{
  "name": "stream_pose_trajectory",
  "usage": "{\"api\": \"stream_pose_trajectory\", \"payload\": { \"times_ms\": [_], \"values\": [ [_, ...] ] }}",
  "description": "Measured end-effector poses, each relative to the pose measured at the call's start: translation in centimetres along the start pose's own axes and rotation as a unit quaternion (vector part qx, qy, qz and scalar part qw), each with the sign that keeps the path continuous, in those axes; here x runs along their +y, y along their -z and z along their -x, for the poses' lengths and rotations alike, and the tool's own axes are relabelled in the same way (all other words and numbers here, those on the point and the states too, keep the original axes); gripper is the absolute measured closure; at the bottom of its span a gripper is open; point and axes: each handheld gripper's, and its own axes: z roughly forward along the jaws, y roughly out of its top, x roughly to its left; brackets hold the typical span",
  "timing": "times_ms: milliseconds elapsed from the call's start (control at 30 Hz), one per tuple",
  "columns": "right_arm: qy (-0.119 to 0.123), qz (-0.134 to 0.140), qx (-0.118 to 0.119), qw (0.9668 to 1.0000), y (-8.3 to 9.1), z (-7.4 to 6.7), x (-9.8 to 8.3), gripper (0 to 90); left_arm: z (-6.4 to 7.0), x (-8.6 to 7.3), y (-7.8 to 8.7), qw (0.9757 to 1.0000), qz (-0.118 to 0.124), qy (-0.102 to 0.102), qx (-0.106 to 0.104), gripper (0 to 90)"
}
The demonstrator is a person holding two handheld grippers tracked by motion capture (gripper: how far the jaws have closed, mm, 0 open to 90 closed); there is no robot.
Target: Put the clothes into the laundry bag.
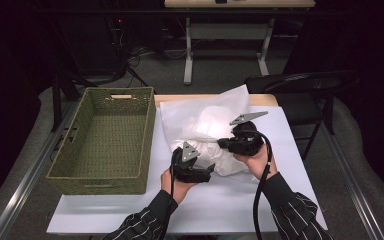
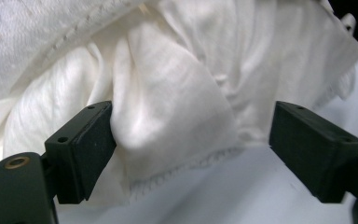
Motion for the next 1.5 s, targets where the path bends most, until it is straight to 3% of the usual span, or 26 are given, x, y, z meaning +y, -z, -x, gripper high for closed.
{"api": "stream_pose_trajectory", "payload": {
  "times_ms": [167, 300, 367, 400, 467, 533, 567, 600, 633, 800, 933, 1033, 1167, 1233, 1300, 1433, 1500],
  "values": [
    [0.001, 0.001, -0.003, 1.0000, 0.0, -0.1, 0.0, 89.2, 0.7, -0.6, -0.1, 0.9998, -0.017, -0.009, -0.007, 4.4],
    [0.002, 0.001, -0.003, 1.0000, 0.0, -0.2, 0.0, 89.4, 1.4, -0.9, -1.4, 0.9999, -0.015, -0.003, -0.006, 6.9],
    [0.007, 0.004, -0.001, 1.0000, 0.0, -0.3, 0.0, 89.6, 1.6, -0.8, -2.0, 0.9998, 0.019, 0.006, 0.003, 17.9],
    [0.009, 0.003, -0.002, 1.0000, 0.0, -0.5, -0.1, 89.7, 1.6, -0.8, -2.5, 0.9994, 0.030, 0.016, -0.002, 18.2],
    [0.011, 0.008, -0.001, 0.9999, 0.1, -0.7, -0.1, 89.9, 1.4, -0.8, -3.6, 0.9983, 0.043, 0.038, -0.005, 28.5],
    [0.016, 0.012, 0.003, 0.9998, 0.2, -0.9, 0.1, 89.9, 0.9, -0.9, -4.5, 0.9968, 0.051, 0.062, -0.001, 51.7],
    [0.018, 0.020, 0.008, 0.9996, 0.3, -1.0, 0.1, 90.0, 0.5, -0.9, -4.9, 0.9955, 0.053, 0.077, -0.010, 60.5],
    [0.019, 0.025, 0.018, 0.9993, 0.5, -1.1, 0.2, 90.0, 0.2, -0.9, -5.1, 0.9941, 0.057, 0.091, -0.016, 66.7],
    [0.024, 0.027, 0.025, 0.9990, 0.5, -1.2, 0.2, 90.0, -0.1, -0.7, -5.2, 0.9941, 0.055, 0.092, -0.017, 71.0],
    [0.021, 0.035, 0.023, 0.9989, 0.6, -1.4, 0.5, 90.0, -0.4, 1.4, -4.4, 0.9937, 0.072, 0.086, -0.007, 77.4],
    [0.013, 0.075, 0.054, 0.9957, 2.3, -2.0, 1.3, 90.0, -0.9, 3.6, -2.6, 0.9899, 0.116, 0.079, 0.019, 78.5],
    [0.022, 0.085, 0.054, 0.9947, 3.1, -2.5, 1.6, 90.0, -1.6, 4.0, -2.7, 0.9896, 0.116, 0.078, 0.036, 78.3],
    [0.008, 0.043, 0.025, 0.9987, 0.8, -1.7, 0.7, 89.9, -1.9, 2.7, -4.8, 0.9939, 0.079, 0.059, 0.049, 72.2],
    [0.009, 0.026, 0.005, 0.9996, 0.1, -1.4, 0.2, 89.9, -1.9, 1.8, -4.9, 0.9943, 0.076, 0.063, 0.040, 64.3],
    [0.005, 0.021, 0.001, 0.9998, -0.1, -1.2, 0.0, 89.8, -1.9, 1.3, -4.3, 0.9954, 0.068, 0.060, 0.030, 54.2],
    [0.009, 0.019, -0.007, 0.9998, -0.1, -1.2, -0.2, 89.7, -1.7, 0.4, -2.4, 0.9979, 0.057, 0.024, 0.016, 34.3],
    [0.009, 0.020, -0.009, 0.9997, -0.1, -1.2, -0.1, 89.6, -1.8, -0.1, -1.4, 0.9983, 0.050, 0.024, 0.016, 23.1]
  ]
}}
